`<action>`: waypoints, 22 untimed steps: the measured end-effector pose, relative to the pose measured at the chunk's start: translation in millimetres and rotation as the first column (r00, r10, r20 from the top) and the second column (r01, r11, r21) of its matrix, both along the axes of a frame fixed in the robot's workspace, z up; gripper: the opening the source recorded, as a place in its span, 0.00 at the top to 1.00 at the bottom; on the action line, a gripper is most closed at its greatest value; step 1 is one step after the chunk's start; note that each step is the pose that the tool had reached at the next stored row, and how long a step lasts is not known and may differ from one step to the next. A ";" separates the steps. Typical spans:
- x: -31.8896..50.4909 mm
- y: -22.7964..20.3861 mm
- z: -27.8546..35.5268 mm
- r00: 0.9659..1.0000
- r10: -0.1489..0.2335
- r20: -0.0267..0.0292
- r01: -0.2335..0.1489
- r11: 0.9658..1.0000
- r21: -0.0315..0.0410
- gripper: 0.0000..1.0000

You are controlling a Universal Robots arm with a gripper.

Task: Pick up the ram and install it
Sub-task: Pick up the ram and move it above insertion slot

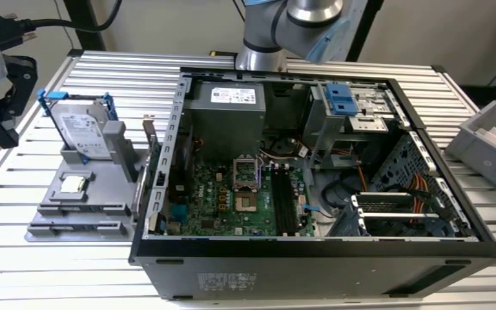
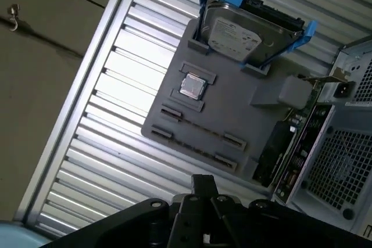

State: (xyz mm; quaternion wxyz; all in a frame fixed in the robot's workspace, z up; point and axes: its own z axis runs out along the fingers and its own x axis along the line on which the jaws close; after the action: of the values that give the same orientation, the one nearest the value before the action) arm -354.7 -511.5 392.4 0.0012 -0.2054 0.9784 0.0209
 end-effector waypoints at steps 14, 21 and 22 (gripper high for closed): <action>0.0 0.0 0.0 0.996 0.084 0.000 -0.084 0.996 -0.001 1.00; 0.0 0.0 0.0 0.992 0.129 0.000 -0.129 0.992 -0.002 1.00; 0.0 0.0 0.0 0.991 0.136 0.000 -0.136 0.991 -0.002 1.00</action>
State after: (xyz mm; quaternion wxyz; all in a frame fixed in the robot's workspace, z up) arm -354.8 -511.5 392.4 -0.0004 -0.2715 0.9622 0.0198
